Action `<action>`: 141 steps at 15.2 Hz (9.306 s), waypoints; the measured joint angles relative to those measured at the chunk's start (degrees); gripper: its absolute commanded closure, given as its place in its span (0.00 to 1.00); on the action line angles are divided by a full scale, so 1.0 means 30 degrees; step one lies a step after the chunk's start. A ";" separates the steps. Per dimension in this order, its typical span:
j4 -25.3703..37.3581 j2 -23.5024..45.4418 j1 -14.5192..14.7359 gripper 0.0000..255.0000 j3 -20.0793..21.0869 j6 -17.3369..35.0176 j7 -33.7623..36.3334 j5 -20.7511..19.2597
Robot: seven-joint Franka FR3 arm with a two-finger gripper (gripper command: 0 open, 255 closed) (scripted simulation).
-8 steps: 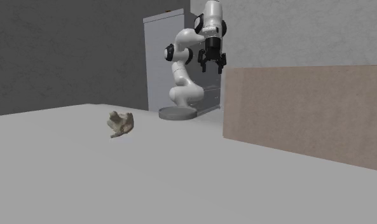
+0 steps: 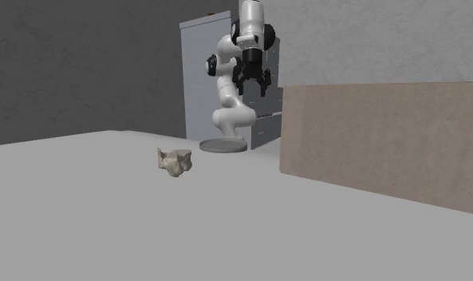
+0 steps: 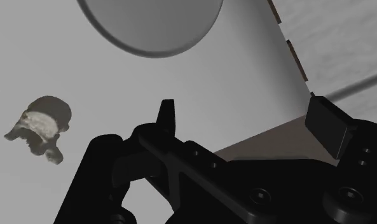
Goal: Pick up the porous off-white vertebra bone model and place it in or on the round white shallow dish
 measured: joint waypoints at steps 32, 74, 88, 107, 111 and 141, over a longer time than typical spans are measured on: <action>1.0338 1.7279 -0.1975 0.00 -1.1442 0.5244 -1.5024 0.8162; 1.2963 2.0488 0.0976 0.00 -1.1945 0.2170 -0.1607 0.5244; 1.3115 2.0385 0.0990 1.00 -1.1983 0.1939 -0.1586 0.5170; 1.2139 1.6009 0.2919 1.00 -1.2347 -0.0509 0.0329 0.2268; 0.8849 1.2051 0.3850 1.00 -1.1669 -0.0320 0.2477 -0.0376; -0.4691 -0.0836 0.1950 1.00 -0.6685 0.0286 0.9102 -0.5028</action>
